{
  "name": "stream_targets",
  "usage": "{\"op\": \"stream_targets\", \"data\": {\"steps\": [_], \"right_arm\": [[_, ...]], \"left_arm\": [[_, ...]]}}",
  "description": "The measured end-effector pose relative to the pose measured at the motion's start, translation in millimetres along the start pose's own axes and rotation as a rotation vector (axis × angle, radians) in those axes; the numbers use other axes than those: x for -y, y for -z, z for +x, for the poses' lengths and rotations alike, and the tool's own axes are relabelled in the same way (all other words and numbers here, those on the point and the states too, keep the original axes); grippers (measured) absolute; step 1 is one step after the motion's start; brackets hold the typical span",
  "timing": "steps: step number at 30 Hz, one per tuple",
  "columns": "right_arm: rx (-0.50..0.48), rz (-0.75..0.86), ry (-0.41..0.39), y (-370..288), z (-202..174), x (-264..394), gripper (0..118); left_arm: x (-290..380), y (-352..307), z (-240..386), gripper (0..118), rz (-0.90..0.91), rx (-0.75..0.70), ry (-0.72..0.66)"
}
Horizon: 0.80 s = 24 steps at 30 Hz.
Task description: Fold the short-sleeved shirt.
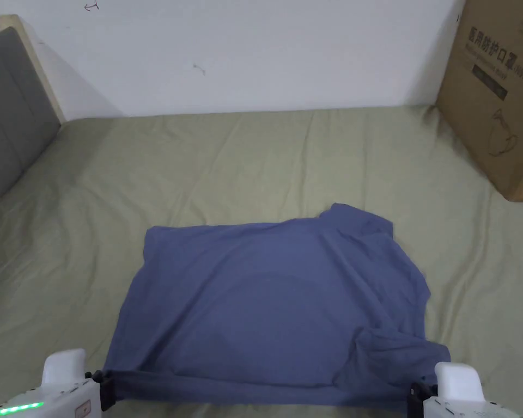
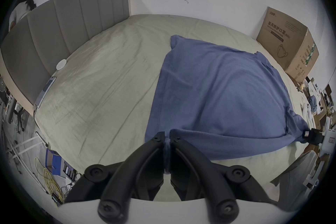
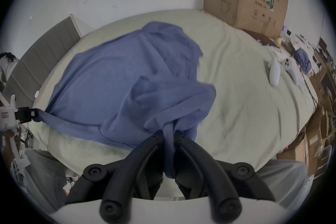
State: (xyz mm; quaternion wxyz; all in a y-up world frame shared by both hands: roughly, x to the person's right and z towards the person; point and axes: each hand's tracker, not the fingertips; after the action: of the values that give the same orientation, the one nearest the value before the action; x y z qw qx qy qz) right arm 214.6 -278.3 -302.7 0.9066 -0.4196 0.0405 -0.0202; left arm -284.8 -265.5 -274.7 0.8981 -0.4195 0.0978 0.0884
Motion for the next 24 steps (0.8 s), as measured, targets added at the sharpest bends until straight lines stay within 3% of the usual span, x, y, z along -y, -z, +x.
{"op": "stream_targets", "data": {"steps": [6,11,24], "right_arm": [[-0.006,0.116,-0.025,-10.9,-7.8,-56.0,9],[0.007,0.136,-0.051,18.6,-10.0,-102.5,9],[0.017,-0.089,-0.035,165.0,-2.0,-156.7,9]], "left_arm": [[-44.1,5.0,2.4,4,0.058,0.014,-0.007],[-88.8,27.7,12.5,4,0.083,0.014,0.002],[-136.5,163.3,26.9,4,-0.096,-0.034,0.04]]}}
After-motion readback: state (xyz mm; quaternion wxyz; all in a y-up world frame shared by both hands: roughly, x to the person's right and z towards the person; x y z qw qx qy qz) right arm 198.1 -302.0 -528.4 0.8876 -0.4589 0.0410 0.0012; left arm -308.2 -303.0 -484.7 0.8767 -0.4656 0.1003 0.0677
